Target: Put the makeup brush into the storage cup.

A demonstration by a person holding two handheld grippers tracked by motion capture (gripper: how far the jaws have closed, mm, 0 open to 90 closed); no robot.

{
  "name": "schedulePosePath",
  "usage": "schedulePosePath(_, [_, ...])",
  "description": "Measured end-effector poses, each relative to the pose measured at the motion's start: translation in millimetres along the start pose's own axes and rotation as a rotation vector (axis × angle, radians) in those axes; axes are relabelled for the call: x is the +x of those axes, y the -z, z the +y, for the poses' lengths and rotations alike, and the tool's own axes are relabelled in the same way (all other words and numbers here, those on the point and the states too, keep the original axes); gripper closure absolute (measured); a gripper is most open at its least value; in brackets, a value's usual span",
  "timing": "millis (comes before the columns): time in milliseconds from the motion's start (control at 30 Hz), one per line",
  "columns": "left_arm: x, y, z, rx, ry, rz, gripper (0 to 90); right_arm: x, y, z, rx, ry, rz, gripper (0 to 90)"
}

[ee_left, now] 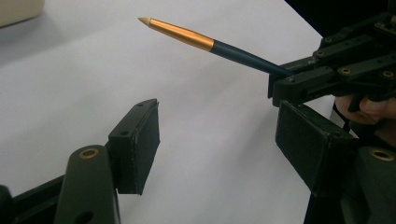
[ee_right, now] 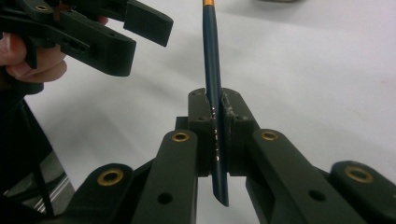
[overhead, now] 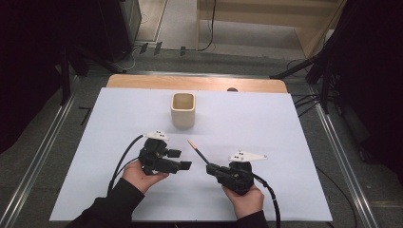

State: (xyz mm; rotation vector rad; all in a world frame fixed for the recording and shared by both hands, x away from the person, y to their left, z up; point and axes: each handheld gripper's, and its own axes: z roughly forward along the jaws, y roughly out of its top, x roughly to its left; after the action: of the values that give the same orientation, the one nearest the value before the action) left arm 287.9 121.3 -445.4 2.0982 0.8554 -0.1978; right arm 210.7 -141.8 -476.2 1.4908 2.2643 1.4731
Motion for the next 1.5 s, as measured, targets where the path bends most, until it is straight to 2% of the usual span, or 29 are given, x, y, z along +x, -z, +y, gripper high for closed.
schedulePosePath(167, [-0.6, -3.2, -0.2, -0.010, 0.006, 0.008, 31.7, 4.0, -4.8, -9.0, -0.045, -0.020, -0.016, 84.9])
schedulePosePath(367, [-3.1, -6.1, 1.0, -0.026, 0.014, 0.003, 32.2, 6.6, -10.5, -16.1, -0.070, -0.035, -0.041, 84.9])
schedulePosePath(500, [-4.0, -7.4, 1.5, -0.031, 0.019, 0.004, 32.4, 7.0, -11.1, -18.0, -0.086, -0.044, -0.041, 84.9])
schedulePosePath(667, [-4.0, -7.7, 1.8, -0.041, 0.028, -0.006, 32.7, 6.0, -12.0, -21.1, -0.106, -0.072, -0.017, 84.9])
schedulePosePath(700, [-4.1, -7.6, 1.9, -0.047, 0.030, -0.007, 32.7, 4.4, -11.8, -22.4, -0.117, -0.092, 0.002, 84.9])
schedulePosePath(800, [-4.6, -7.7, 2.2, -0.057, 0.031, -0.009, 32.9, 3.0, -10.7, -24.3, -0.134, -0.114, 0.015, 84.9])
schedulePosePath(1100, [-6.9, -8.1, 3.5, -0.094, 0.038, -0.010, 32.9, 5.5, -10.6, -30.5, -0.195, -0.137, 0.003, 84.9])
schedulePosePath(1300, [-9.6, -9.9, 4.6, -0.116, 0.040, -0.005, 35.1, 9.0, -14.2, -31.9, -0.200, -0.132, 0.000, 84.9])
schedulePosePath(1500, [-11.0, -12.1, 6.4, -0.131, 0.068, -0.010, 34.6, 11.0, -15.4, -32.0, -0.213, -0.130, -0.002, 84.9])
